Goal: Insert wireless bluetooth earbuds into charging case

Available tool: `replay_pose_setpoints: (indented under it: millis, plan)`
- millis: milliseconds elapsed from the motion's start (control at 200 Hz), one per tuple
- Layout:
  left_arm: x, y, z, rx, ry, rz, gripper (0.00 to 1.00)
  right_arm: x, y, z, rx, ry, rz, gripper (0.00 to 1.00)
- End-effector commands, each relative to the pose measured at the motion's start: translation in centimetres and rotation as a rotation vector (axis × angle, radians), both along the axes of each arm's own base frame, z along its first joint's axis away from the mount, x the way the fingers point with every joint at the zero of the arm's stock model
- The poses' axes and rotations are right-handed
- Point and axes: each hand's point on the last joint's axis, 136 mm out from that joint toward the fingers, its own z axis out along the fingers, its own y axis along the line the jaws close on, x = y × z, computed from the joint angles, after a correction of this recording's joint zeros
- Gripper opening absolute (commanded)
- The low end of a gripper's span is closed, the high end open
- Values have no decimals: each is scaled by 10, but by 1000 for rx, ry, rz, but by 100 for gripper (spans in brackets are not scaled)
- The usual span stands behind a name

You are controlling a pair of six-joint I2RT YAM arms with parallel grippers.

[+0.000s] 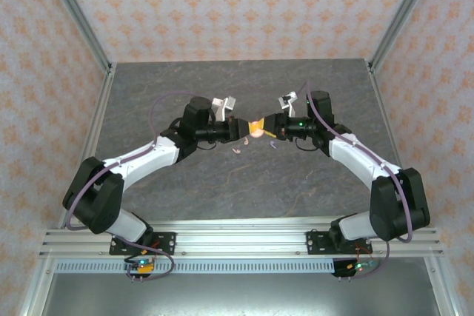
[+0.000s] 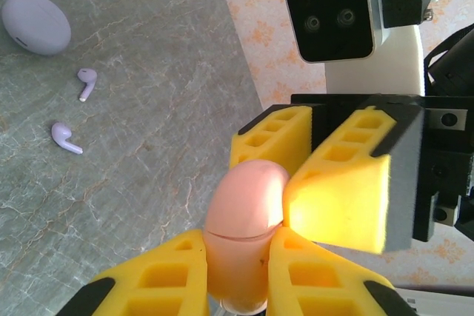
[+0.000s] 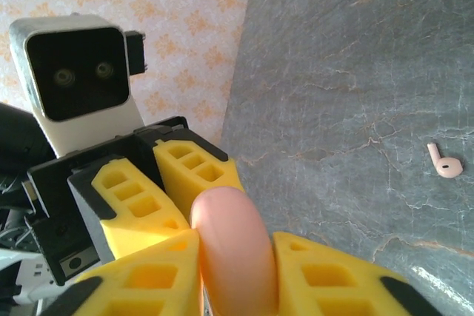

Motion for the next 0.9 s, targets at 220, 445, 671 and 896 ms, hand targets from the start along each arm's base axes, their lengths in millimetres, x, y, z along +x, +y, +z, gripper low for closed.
replay_pose_setpoints:
  millis: [220,445,671,896]
  plan:
    - [-10,5,32,-41,-74,-18,42,1,5,35,47,-97,6,20]
    - [-18,18,55,-138,-128,16,58,-1,4,67,94,-146,-8,20]
    - [-25,20,78,-193,-184,0,59,-8,9,91,130,-188,11,20]
    - [-27,18,86,-202,-201,-14,53,-16,12,101,138,-214,34,20]
